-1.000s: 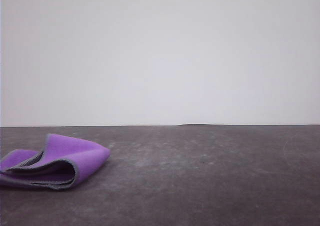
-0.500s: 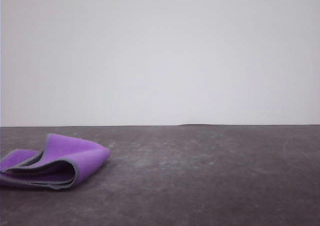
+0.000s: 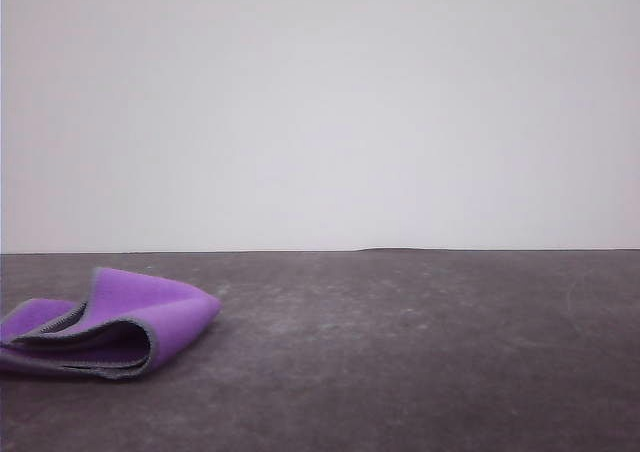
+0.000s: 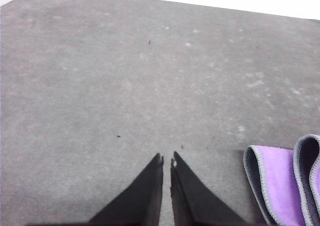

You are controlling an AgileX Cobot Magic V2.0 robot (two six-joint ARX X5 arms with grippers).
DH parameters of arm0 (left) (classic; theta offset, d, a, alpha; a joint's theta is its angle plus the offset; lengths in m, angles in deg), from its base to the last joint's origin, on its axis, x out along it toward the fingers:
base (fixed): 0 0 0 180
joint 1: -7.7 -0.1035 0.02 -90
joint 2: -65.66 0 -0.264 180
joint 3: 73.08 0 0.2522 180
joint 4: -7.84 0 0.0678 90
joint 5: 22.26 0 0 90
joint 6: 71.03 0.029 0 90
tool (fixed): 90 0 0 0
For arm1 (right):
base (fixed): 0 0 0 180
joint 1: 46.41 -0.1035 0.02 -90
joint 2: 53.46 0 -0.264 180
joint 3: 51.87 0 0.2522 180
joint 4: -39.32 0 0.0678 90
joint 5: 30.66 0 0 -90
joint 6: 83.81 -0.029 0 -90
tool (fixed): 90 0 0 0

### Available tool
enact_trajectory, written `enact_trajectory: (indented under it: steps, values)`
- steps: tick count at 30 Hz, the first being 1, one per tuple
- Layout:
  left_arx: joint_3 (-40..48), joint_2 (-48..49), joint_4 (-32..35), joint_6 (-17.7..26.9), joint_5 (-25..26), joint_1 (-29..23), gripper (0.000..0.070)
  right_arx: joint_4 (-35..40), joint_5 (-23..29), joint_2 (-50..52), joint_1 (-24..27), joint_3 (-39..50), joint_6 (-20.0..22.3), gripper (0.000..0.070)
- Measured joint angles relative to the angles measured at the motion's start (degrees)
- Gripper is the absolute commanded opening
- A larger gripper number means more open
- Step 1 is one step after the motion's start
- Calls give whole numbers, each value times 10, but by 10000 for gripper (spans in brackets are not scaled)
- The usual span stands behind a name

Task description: Fold clothes

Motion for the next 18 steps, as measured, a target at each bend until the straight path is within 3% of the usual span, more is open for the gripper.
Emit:
enact_trajectory:
  steps: [18]
  values:
    - [0, 0, 0, 0, 0, 0, 16, 0, 0, 0, 0, 0, 0, 8]
